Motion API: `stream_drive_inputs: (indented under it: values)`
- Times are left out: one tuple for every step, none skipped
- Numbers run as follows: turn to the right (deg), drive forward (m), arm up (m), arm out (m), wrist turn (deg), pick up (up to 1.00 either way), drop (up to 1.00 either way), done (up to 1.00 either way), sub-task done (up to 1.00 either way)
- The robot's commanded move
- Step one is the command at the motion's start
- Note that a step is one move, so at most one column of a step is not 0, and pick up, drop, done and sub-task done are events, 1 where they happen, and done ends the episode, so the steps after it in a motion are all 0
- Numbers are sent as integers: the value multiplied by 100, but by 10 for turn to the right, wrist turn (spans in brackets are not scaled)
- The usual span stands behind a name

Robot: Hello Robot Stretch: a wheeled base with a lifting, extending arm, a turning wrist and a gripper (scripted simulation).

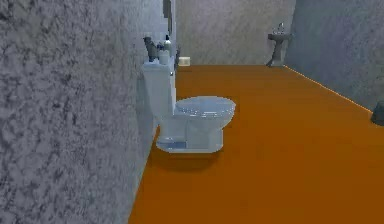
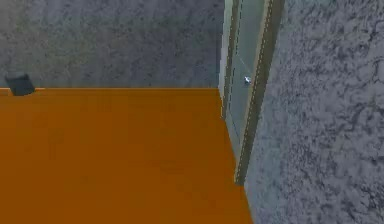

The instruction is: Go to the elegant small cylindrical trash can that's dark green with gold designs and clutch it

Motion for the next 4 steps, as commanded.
stream_drive_inputs:
  values:
    - [240,0,0,0,0,0,0,0,0]
    - [0,10,0,0,0,0,0,0,0]
    - [240,0,0,0,0,0,0,0,0]
    - [0,100,0,0,0,0,0,0,0]
